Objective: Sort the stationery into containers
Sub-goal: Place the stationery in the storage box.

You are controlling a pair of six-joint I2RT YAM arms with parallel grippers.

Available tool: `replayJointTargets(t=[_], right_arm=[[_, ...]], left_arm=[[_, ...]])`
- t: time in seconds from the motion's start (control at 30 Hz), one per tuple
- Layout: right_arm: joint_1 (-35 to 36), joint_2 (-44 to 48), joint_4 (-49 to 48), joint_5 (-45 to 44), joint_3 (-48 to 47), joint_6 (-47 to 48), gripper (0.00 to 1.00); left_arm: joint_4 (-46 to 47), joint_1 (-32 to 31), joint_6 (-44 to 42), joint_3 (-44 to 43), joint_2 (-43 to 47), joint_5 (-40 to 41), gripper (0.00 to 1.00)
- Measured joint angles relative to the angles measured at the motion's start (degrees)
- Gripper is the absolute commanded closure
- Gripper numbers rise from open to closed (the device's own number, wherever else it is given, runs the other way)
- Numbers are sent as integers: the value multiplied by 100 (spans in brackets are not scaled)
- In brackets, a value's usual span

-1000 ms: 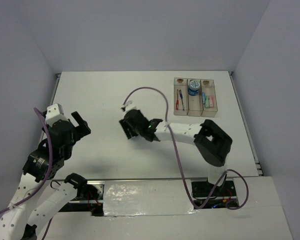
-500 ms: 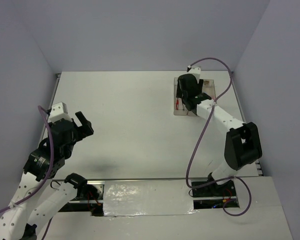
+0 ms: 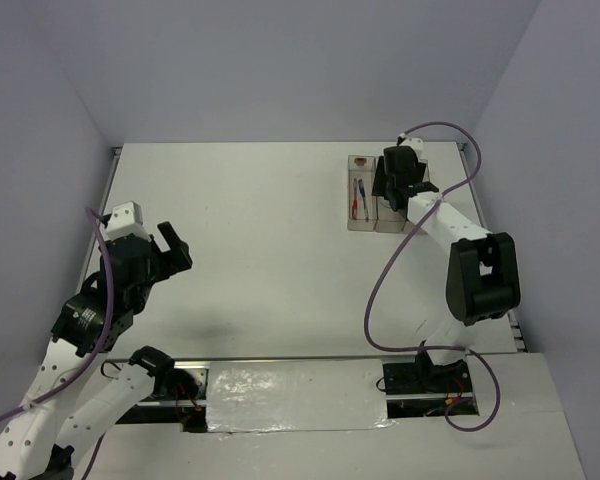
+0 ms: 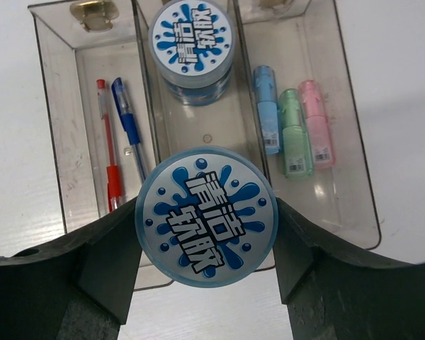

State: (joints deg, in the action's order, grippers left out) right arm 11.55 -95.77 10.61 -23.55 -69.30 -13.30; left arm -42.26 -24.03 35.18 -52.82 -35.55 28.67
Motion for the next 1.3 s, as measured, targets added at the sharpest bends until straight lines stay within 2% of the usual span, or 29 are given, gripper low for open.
replayJointTargets(t=[0.27,0.93,1.07,1.17,1.27,1.3], right_arm=[[-162,-367,-26,317,-57,76,100],[-393,-605,76,396,-175,203,100],[-422,-638,103,476,-205,229,85],[-442,-660,107,531,-205,227,82],[-448,-695,140,570,-232,229,71],[-448,-719,157,584,-258,232,59]], left_arm=[[33,0,-59,7,-46,-48,1],[37,0,-70,11,-76,-118,1],[39,0,-70,11,-101,-153,1],[39,0,-72,11,-129,-160,1],[39,0,-72,11,-140,-162,1],[39,0,-72,11,-140,-166,1]])
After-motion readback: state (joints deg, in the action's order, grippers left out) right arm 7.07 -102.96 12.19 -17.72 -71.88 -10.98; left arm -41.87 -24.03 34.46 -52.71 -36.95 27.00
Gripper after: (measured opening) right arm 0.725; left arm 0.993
